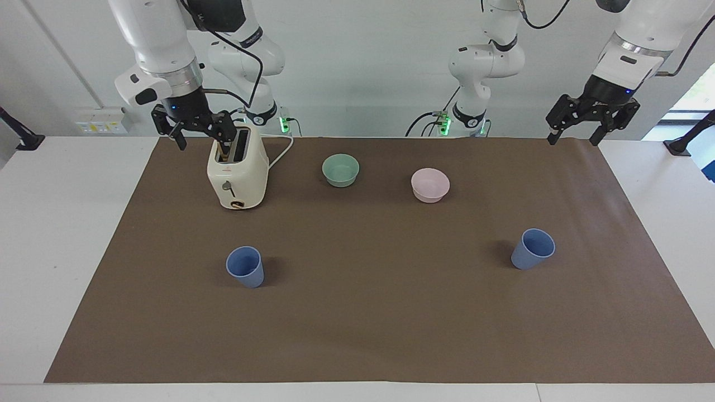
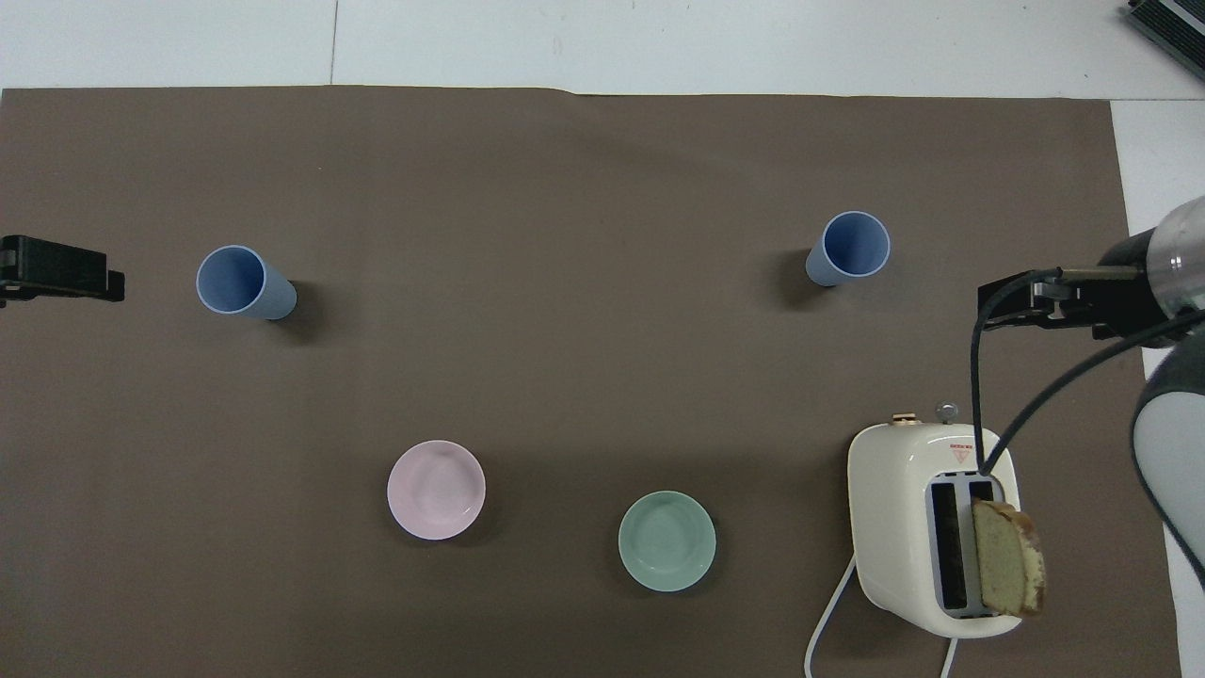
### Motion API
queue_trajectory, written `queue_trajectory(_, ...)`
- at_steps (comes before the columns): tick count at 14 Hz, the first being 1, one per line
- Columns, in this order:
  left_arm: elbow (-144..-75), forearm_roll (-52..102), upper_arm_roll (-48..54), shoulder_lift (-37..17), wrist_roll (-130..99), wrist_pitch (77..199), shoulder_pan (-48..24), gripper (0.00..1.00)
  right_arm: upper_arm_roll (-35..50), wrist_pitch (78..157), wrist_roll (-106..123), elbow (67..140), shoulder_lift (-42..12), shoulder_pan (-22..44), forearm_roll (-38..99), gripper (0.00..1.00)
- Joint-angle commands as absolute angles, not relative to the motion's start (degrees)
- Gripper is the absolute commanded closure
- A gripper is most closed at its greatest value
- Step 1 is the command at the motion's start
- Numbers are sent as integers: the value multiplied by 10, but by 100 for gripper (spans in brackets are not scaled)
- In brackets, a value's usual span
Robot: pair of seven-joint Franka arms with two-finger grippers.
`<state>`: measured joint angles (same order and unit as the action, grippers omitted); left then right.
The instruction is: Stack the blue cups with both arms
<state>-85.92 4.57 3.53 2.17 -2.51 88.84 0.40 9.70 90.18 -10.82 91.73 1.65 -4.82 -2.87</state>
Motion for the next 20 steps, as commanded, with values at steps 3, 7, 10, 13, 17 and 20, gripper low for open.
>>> queue_trajectory(3, -889, 41, 33, 45, 8, 850, 1, 0, 100, 905, -98, 925, 24, -56, -28, 0)
queue_trajectory(7, -896, 27, 36, 53, 8, 838, 0, 0, 100, 904, -98, 924, 25, -56, -28, 0)
queue_trajectory(10, -895, 27, 36, 53, 5, 837, 0, 0, 100, 904, -98, 924, 24, -56, -28, 0)
queue_trajectory(13, -890, 31, 36, 52, 1, 833, 3, 0, 100, 904, -98, 924, 24, -55, -28, 0)
queue_trajectory(17, -904, 32, 36, 57, 8, 838, 4, 0, 100, 904, -98, 924, 24, -55, -28, 0)
queue_trajectory(20, -904, 32, 36, 57, 8, 840, 4, 0, 100, 905, -98, 923, 24, -55, -28, 0)
